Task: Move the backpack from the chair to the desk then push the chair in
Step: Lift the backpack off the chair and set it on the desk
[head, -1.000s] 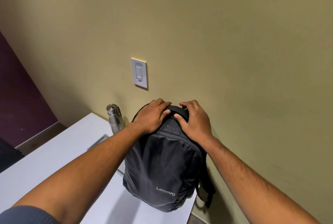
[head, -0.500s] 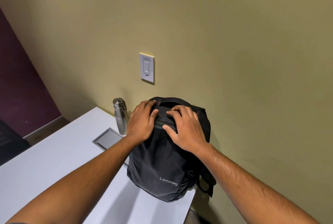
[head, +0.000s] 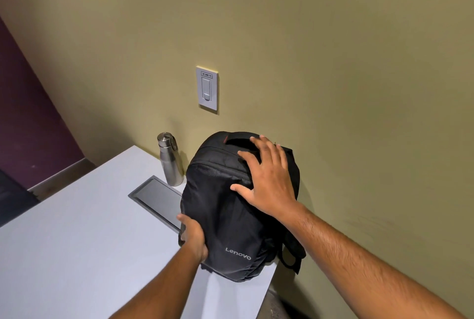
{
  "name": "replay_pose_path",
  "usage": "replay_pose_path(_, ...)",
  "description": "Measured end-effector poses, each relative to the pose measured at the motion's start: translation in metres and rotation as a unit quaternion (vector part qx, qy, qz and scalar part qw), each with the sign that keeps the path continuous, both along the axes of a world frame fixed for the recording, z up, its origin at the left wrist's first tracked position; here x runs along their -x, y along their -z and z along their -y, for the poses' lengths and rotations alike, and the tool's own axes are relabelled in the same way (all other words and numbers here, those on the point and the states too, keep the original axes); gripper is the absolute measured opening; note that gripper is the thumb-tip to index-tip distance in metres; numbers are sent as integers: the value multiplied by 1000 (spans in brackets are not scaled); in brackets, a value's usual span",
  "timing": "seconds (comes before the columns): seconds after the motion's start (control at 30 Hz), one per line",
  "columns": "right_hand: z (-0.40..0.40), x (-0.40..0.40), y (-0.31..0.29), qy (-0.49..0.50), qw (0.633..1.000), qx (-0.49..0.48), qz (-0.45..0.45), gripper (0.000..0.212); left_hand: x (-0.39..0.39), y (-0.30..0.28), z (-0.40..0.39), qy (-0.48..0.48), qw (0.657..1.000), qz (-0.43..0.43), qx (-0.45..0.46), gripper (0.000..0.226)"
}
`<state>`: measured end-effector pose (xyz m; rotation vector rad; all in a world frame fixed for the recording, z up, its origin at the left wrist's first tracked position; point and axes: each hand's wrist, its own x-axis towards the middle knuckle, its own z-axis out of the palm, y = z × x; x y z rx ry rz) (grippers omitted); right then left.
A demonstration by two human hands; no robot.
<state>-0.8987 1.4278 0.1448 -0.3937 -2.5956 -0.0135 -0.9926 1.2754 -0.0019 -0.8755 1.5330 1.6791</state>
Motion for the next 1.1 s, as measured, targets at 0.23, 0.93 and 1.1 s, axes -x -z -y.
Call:
replay_pose_path(0.23, -21, 6, -2, 43, 994, 86, 45, 111, -9, 15, -12, -38, 992, 123, 8, 129)
replay_pose_path(0.93, -51, 26, 2, -35, 998, 37, 45, 57, 29, 11, -81, 11, 989, 141, -52, 136)
replay_pose_path(1.1, -50, 23, -2, -32, 997, 37, 67, 58, 31, -5, -77, 16, 992, 123, -30, 129)
